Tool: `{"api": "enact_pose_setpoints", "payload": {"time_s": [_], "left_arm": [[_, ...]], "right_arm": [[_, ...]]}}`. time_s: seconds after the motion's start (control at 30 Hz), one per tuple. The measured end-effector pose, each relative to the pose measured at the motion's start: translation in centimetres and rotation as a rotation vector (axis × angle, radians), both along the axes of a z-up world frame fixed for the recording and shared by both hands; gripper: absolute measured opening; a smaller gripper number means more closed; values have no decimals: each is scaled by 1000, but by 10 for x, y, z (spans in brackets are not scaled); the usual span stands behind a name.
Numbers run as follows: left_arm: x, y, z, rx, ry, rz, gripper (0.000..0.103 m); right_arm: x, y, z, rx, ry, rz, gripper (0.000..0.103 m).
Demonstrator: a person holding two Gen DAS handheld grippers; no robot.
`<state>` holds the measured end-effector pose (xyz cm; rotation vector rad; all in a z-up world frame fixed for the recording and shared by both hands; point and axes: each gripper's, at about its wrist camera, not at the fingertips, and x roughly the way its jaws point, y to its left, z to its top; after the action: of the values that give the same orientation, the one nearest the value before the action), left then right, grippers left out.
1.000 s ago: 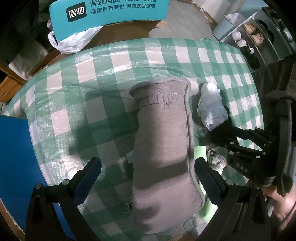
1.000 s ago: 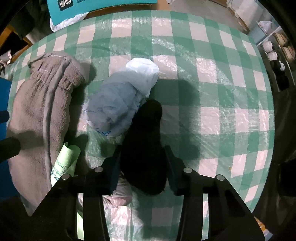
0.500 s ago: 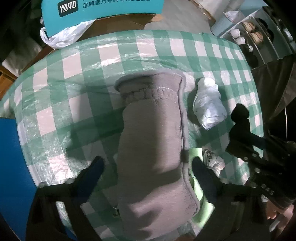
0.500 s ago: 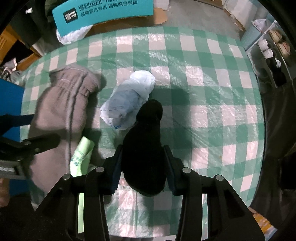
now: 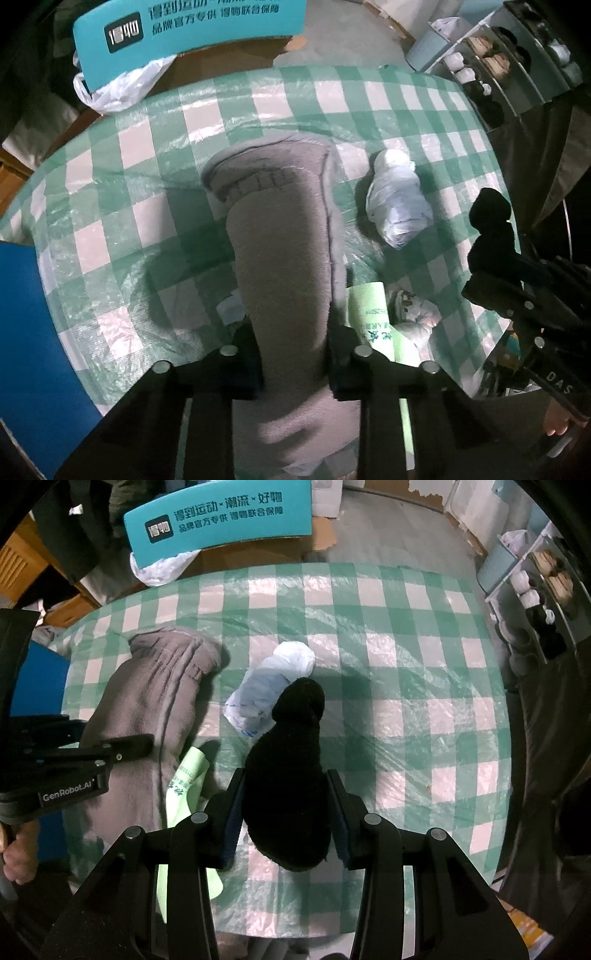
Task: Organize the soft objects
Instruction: 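Lift the grey fleece item with the left tool and carry it over the box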
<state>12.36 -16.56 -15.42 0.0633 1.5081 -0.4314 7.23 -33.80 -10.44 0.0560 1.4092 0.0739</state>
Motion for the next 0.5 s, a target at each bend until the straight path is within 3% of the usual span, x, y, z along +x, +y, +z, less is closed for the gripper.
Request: {"api": "enact_pose_setpoints", "payload": {"time_s": [0.3, 0.5], "left_arm": [[-10, 3, 40, -47, -81, -22, 19], [-19, 10, 63, -23, -144, -32, 19]], "right_arm": [[0, 8, 14, 2, -46, 18, 41], [-3, 18, 30, -8, -88, 49, 41]]}}
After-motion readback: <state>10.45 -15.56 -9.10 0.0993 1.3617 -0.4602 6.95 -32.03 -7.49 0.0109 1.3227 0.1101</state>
